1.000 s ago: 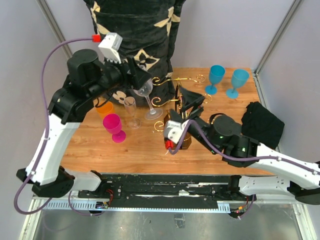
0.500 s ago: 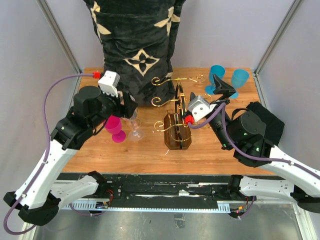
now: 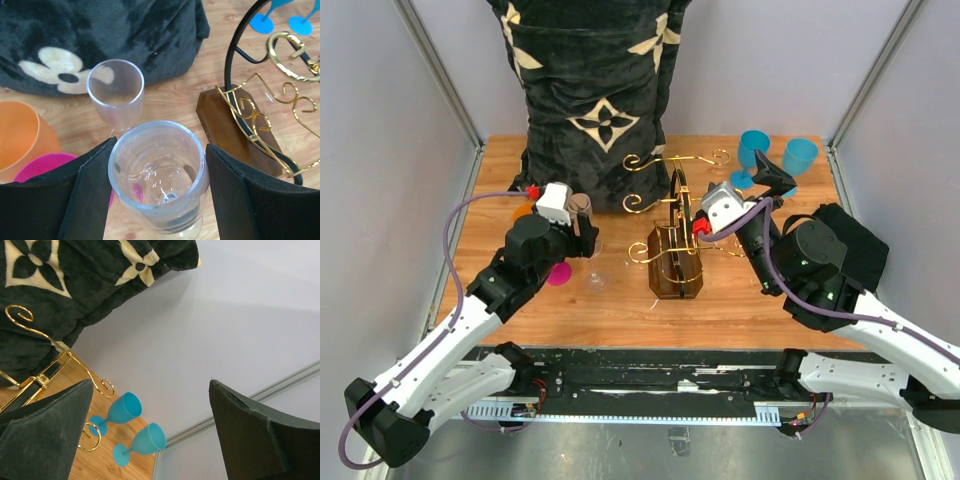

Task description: Take the wine glass off the wine glass rack

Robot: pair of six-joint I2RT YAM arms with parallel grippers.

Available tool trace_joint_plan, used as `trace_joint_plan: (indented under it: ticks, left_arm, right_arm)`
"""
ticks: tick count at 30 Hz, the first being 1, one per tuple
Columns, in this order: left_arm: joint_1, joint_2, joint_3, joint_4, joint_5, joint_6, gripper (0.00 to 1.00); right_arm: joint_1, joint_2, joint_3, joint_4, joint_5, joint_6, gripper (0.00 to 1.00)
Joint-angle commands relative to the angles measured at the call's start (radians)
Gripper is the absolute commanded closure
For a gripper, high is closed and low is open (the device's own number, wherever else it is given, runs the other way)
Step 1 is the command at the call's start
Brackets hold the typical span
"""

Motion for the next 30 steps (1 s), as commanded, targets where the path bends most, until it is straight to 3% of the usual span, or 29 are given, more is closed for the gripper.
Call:
trace_joint_plan:
  ticks: [1, 12, 20, 26, 30]
  left_arm:
    - [-0.015, -0.075, -0.086, 0.266, -0.104, 0.011, 0.48]
    - [-0.073, -0.008, -0.206, 0.482, -0.208, 0.116, 0.46]
    - [-0.228, 0.02, -0.302, 0.586, -0.445, 0.177, 0.45]
    - [-0.246, 0.049, -0.372, 0.672, -0.522, 0.162, 0.45]
    - [-0.249, 0.06, -0.431, 0.812, -0.563, 0.186, 0.44]
  right_arm:
    - [-0.033, -0.022, -0.004, 0.046, 0.032, 0.061, 0.01]
    - [-0.074, -0.036, -0.017, 0.036, 0.036, 0.118, 0.01]
    - [-0.094, -0.052, -0.037, 0.042, 0.063, 0.143, 0.01]
    - [-0.103, -0.072, -0.044, 0.029, 0.056, 0.156, 0.01]
    - [-0.111, -0.082, -0.058, 0.028, 0.049, 0.177, 0.01]
